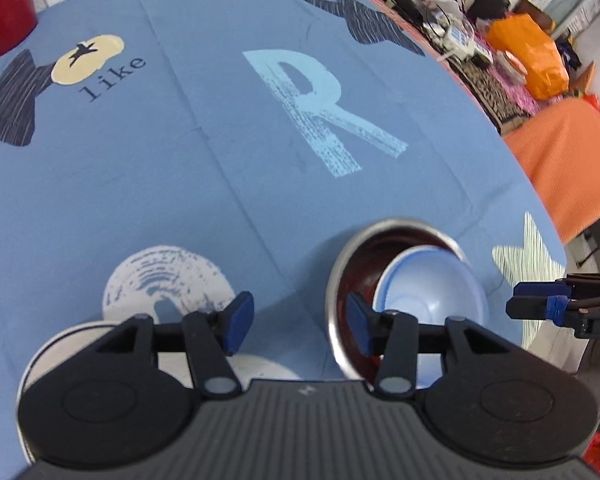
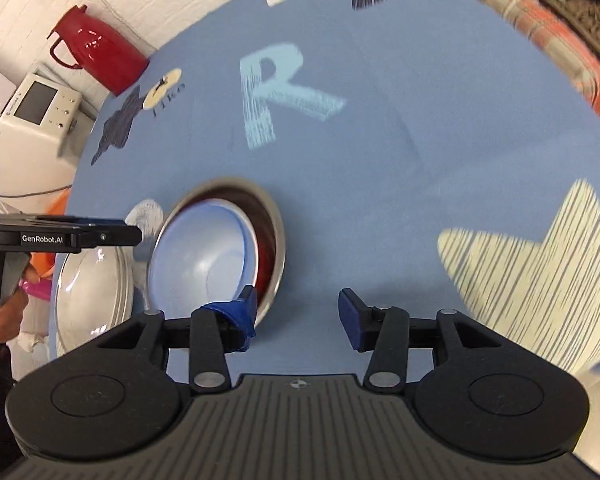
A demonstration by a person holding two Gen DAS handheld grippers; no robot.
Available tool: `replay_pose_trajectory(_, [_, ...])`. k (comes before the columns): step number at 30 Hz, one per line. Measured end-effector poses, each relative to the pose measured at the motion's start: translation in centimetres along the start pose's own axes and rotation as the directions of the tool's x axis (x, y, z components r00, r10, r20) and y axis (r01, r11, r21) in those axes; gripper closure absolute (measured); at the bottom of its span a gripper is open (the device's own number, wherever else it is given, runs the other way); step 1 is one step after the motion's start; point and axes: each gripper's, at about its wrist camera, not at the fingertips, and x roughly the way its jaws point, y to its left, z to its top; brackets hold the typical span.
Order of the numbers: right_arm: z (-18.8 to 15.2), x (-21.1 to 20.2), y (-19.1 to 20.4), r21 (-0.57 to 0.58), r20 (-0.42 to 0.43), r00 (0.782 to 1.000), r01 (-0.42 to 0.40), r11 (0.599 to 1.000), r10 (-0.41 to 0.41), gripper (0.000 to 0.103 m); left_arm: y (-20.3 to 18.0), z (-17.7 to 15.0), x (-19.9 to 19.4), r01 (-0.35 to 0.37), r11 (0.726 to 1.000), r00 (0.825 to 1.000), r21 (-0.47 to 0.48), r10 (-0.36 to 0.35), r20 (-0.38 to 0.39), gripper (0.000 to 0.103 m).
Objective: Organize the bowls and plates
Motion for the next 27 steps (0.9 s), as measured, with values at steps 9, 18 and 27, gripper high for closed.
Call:
replay_pose_trajectory(9, [-0.4,2.1,1.3,-0.020,-0.048,0.998,-0.036,0.999,0.035,0.072,-0.8,-2.1,0.9,0.010,0.999,0.999,0.044,-0.009,-0.035,0.054])
replay_pose_trajectory(18, [0.9,2.2,0.2,0.030,-0.017,0.999,-0.048,0.998,0.049,0.070,-0.5,-2.0,3.0,0.007,1.000,0.997,-0.002,-0.007,-0.075,0.054])
replay_pose_trajectory(27, [-0.2,1.7,1.2,-0.017,-0.029,1.000,0.004,1.000,-0.004,0.070,-0.8,-2.1,2.7,0.003,1.000,0.997,0.019,-0.001,-0.071,0.054])
